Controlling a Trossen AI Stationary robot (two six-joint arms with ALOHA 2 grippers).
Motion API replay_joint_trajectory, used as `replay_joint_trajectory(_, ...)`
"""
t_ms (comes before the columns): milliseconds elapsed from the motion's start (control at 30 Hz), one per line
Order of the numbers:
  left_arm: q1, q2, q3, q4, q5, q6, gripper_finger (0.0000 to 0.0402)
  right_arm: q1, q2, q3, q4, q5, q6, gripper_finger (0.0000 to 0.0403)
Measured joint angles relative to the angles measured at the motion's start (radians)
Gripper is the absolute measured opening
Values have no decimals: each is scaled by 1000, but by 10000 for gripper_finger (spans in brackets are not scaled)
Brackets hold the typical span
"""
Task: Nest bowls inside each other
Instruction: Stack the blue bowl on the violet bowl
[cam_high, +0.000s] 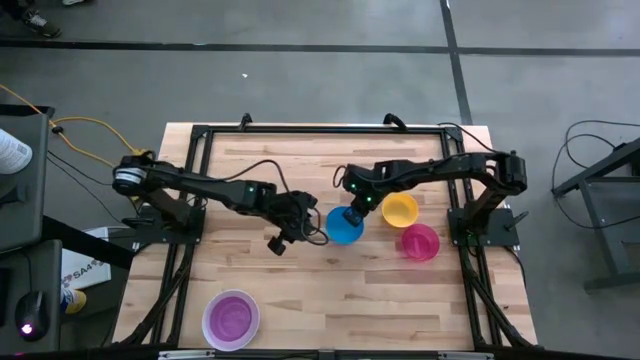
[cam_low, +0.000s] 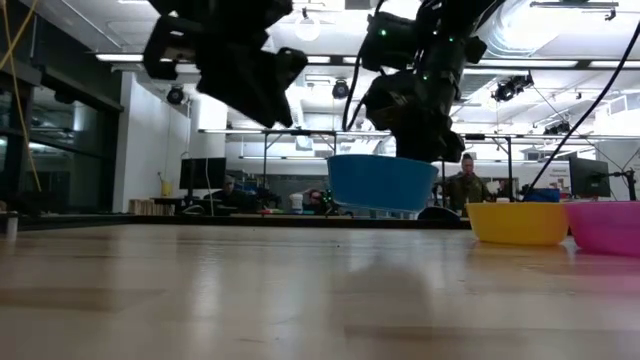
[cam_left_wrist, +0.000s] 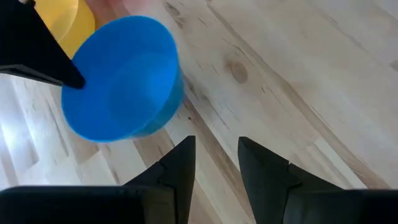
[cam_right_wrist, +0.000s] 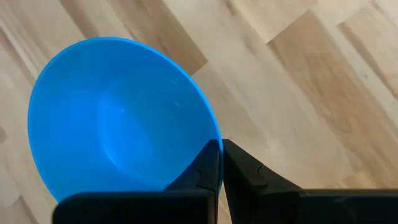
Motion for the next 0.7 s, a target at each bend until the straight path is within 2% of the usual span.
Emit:
replay_joint_trajectory(167, -16, 44, 53, 1, -15, 47, 120, 27, 0, 0, 7, -2, 0, 4)
replay_joint_trajectory(400, -81, 117, 123, -15, -112, 138, 120, 44, 0, 0, 22, -33, 8, 4)
replay_joint_trajectory(567, -98, 180, 175, -36, -183, 152, 120, 51, 0, 0, 47, -47, 23, 4)
replay_joint_trajectory(700, -96, 205, 196, -47, -198, 154, 120, 62, 0, 0, 49, -52, 32, 4)
